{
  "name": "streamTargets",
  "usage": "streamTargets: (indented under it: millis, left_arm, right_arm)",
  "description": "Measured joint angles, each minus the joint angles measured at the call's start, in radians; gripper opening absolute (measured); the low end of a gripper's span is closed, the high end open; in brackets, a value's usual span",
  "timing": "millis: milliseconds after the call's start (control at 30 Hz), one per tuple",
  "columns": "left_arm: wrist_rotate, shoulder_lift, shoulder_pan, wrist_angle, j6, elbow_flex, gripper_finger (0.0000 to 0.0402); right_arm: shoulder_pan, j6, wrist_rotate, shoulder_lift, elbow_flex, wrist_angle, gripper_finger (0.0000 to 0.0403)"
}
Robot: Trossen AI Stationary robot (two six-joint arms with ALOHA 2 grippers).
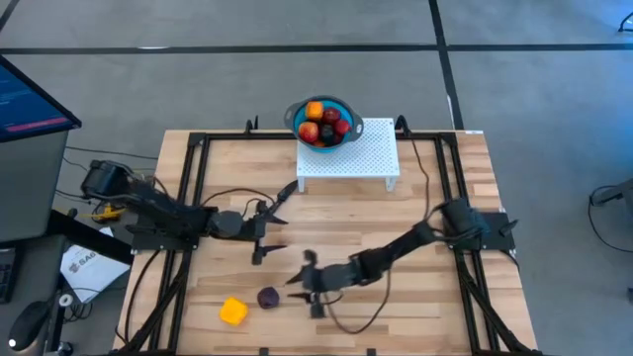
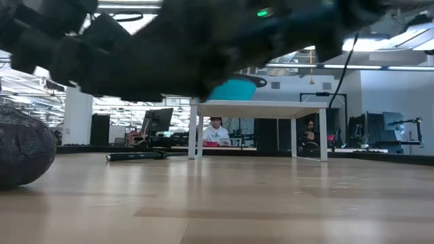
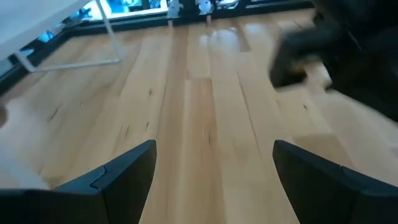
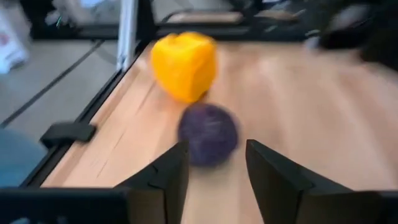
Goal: Pick & Place Fruit
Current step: Put the violet plum into the blue strainer bowl on the shelf
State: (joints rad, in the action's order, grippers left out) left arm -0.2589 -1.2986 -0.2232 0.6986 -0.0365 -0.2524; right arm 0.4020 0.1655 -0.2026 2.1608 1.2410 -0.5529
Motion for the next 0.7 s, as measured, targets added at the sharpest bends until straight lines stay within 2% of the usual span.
streamTargets:
  millis: [100,200,333,467,567,700]
  left_arm:
    - [-0.053,0.099,-0.035,-0.105,0.067,0.017,0.0314]
    - [-0.087,0.194,-0.058,-0.17,0.123,0.043,0.0314]
    - [-0.103,0.298,-0.068,-0.183,0.168,0.093,0.0314]
    - [-0.124,0.37,-0.068,-0.182,0.2,0.145,0.0314]
    - [-0.137,0.399,-0.067,-0.185,0.226,0.175,0.0314]
    - [-0.137,0.407,-0.068,-0.184,0.259,0.195,0.0314]
  right_arm:
    - [-0.027,-0.091,0.145,0.072,0.153,0.141,0.0184]
    - [-0.053,-0.19,0.261,0.118,0.302,0.303,0.0239]
    - [-0.072,-0.333,0.284,0.172,0.454,0.476,0.0317]
    - [-0.072,-0.47,0.341,0.244,0.535,0.496,0.0376]
    - [-0.077,-0.475,0.371,0.303,0.579,0.499,0.0394]
    - [-0.098,-0.4,0.412,0.33,0.61,0.487,0.0387]
